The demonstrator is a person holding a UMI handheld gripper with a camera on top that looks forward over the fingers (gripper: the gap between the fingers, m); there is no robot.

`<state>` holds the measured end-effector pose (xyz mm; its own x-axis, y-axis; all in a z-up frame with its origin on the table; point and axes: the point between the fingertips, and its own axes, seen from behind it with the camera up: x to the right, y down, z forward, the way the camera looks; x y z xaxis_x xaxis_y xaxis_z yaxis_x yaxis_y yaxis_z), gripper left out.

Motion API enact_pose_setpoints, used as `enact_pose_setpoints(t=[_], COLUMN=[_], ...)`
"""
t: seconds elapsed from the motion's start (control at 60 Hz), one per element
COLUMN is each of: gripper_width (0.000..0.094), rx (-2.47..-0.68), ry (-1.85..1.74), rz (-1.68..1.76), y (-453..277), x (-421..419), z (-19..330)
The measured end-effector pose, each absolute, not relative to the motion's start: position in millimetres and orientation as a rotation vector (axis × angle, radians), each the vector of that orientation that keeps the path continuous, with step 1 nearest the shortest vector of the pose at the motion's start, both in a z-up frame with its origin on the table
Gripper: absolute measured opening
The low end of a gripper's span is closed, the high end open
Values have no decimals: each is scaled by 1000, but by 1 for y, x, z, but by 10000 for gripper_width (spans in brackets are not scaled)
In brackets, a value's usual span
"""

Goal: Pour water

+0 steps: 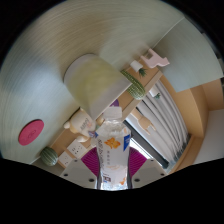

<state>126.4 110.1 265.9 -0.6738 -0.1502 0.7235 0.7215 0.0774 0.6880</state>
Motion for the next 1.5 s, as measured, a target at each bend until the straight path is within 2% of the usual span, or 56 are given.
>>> enact_pose_setpoints(t=[0.133, 0.333, 0.533, 0.633, 0.75, 0.95, 1.133, 1.317, 1.417, 1.5], gripper_width=[341, 361, 358, 361, 362, 360, 360, 360, 364, 418], rx=[-518, -636, -1066, -1288, -1456, -1655, -1755, -1800, -1765, -1767], ry=[-1737, -1595, -1104, -800, -467, -104, 12, 50, 26, 28], rz=[-1680, -1574, -1216, -928, -603, -152, 27, 28, 18, 17], y=[111, 110, 101, 94, 84, 85, 92, 94, 92, 91], x=[121, 119, 143, 164, 188, 212, 211, 221, 219, 220], z=[258, 273, 328, 342, 352, 306, 245, 200, 202, 202])
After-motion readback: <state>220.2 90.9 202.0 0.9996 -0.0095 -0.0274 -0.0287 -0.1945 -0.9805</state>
